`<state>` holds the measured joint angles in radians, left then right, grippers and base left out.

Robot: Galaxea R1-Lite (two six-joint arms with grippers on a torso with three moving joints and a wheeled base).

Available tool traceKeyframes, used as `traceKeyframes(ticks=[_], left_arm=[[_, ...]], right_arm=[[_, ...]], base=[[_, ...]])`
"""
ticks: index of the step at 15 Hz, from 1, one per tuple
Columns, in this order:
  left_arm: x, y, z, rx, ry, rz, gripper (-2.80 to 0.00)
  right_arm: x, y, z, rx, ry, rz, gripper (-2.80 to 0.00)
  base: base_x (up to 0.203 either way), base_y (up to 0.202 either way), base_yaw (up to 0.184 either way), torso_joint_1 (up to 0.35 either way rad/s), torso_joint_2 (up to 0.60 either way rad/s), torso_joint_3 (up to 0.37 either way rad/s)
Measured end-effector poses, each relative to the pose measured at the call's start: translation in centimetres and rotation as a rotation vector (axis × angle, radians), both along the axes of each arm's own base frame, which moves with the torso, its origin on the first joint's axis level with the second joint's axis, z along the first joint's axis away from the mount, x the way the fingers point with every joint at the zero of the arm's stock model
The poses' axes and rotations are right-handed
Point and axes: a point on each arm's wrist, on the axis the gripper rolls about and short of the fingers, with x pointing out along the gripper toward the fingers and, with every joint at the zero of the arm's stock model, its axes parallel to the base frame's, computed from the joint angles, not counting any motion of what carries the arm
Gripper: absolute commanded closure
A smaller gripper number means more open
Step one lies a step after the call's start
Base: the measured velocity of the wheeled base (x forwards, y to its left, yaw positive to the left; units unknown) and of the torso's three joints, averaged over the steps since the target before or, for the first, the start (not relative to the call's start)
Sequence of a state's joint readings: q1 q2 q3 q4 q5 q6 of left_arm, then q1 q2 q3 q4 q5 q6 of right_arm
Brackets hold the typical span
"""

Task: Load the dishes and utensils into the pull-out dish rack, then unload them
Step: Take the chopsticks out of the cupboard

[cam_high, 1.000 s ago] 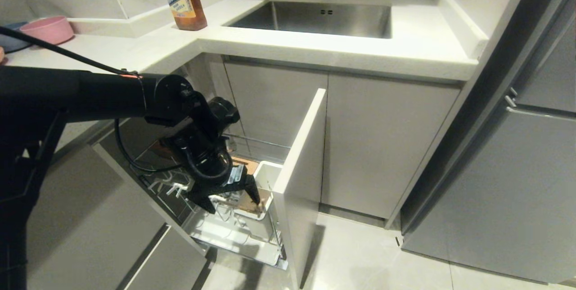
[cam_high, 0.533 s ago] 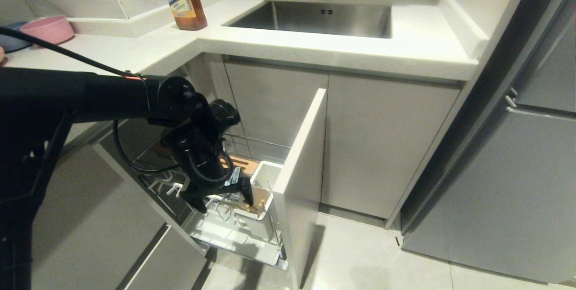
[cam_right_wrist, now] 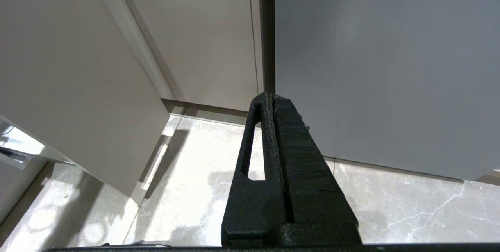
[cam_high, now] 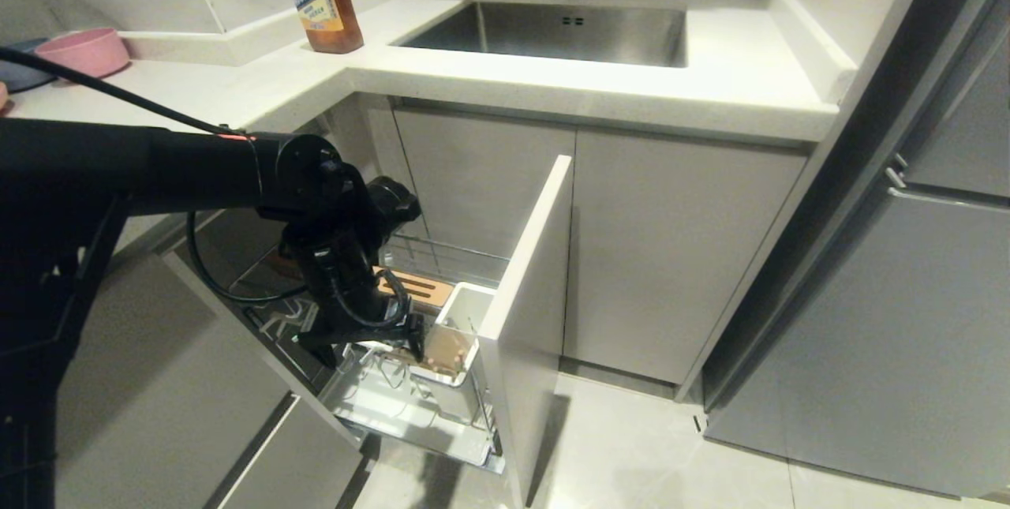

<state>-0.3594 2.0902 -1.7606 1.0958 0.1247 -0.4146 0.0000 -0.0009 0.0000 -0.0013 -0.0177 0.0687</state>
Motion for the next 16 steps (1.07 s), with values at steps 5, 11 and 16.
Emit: traceKeyframes(ticks=[5,11,16], left_arm=[[0.0,0.5,-0.1,0.087,-0.014,0.021,-2.8],[-0.5,0.6,0.2,0.082,0.022,0.013,-2.8],[-1.5,0.5,2.1,-0.035,0.044,-0.015,-2.8]], right_arm=[[0.0,0.0,0.0,0.0,0.0,0.0,0.0],[0.0,0.0,0.0,0.0,0.0,0.0,0.0],[0.0,0.0,0.0,0.0,0.0,0.0,0.0]], base=[[0.0,0.0,0.0,0.0,0.0,0.0],[0.0,0.0,0.0,0.0,0.0,0.0],[0.0,0.0,0.0,0.0,0.0,0.0]])
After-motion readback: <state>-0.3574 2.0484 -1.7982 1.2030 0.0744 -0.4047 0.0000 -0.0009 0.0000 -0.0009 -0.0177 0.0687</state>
